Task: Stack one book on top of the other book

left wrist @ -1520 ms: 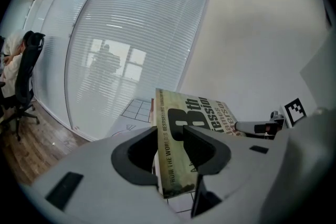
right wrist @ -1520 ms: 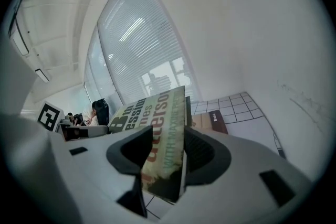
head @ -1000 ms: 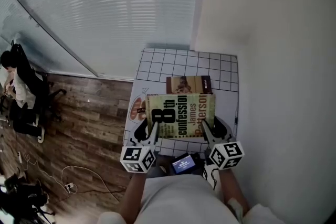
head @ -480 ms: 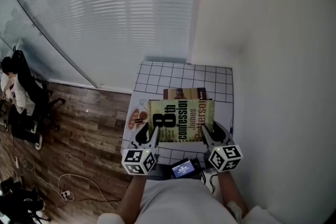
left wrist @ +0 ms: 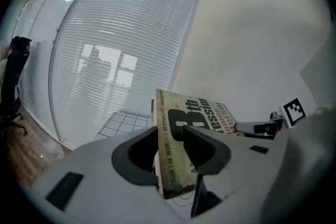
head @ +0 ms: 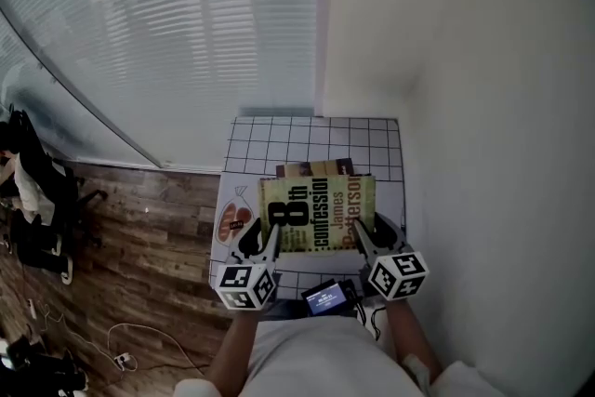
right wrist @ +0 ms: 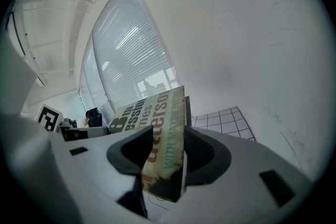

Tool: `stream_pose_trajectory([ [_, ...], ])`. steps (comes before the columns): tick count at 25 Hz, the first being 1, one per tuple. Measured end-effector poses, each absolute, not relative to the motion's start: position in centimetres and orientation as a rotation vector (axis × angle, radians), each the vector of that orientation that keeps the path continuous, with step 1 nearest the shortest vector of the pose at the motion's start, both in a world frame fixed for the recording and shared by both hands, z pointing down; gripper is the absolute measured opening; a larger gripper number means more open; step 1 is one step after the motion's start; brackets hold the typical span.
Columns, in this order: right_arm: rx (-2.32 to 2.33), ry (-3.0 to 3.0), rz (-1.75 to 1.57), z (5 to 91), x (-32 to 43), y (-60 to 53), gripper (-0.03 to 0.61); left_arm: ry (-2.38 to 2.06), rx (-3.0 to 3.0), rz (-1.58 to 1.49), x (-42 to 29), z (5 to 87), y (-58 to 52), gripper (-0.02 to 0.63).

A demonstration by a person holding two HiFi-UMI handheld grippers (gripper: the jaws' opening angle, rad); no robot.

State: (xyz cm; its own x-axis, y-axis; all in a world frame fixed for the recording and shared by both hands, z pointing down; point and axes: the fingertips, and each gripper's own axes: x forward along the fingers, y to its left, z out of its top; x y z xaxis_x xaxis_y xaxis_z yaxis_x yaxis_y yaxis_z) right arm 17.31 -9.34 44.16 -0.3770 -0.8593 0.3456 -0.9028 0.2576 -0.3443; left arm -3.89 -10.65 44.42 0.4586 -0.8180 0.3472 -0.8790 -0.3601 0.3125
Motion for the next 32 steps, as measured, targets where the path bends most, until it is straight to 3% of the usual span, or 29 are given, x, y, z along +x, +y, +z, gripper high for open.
stream_pose_trajectory([
  [32,1.691,-2.251,0.919,51.0,18.6,-16.2,0.184,-1.277,2.167,0.282,-2.6,51.8,-17.6,0.153],
])
